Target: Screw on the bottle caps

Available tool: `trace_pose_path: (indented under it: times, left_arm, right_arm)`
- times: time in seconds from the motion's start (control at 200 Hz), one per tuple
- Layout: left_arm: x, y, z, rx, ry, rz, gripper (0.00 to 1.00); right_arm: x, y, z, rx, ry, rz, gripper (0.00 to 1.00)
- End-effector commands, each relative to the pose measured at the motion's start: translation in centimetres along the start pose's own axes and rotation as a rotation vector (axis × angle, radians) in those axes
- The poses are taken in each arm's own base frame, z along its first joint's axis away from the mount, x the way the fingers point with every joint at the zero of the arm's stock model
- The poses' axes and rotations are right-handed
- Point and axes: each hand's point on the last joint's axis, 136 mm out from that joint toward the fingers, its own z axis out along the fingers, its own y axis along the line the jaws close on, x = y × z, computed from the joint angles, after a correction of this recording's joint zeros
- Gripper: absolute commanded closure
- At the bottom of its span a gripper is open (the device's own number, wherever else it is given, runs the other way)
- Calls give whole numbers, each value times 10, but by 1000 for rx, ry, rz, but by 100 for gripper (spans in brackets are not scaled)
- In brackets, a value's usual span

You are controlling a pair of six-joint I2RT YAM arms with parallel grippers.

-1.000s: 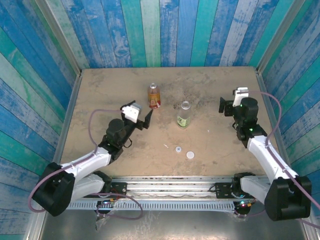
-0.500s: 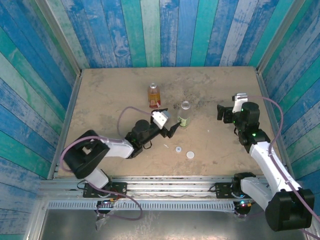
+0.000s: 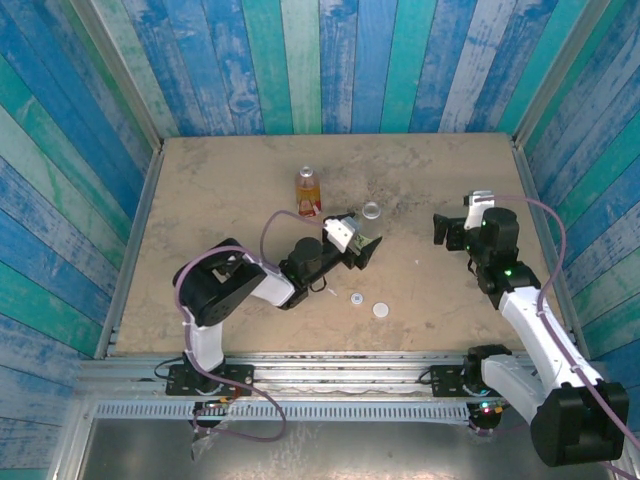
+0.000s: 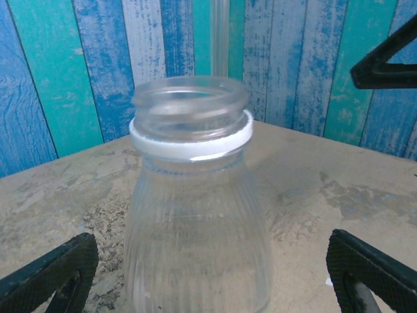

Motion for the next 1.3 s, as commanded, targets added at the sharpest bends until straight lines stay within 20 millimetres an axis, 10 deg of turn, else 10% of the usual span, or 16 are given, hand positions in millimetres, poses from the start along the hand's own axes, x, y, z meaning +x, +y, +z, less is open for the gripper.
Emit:
trace_pose_path:
  times: [0.0,0.316,0.802,1.298]
  left_arm:
    - [14,8,8,-53,-13,-60,6]
    - [34,4,18,-32,13,-61,0]
    - [46,4,28,-33,40,-59,34]
    - [40,-14,0,121,42,-75,39]
  right_arm:
    - [5,2,-2,-10,9,10,0]
    - [8,2,-1,-11,14,9,0]
    - [3,-1,-5,8,-7,103,0]
    - [36,53,-25,-235,155,190,1]
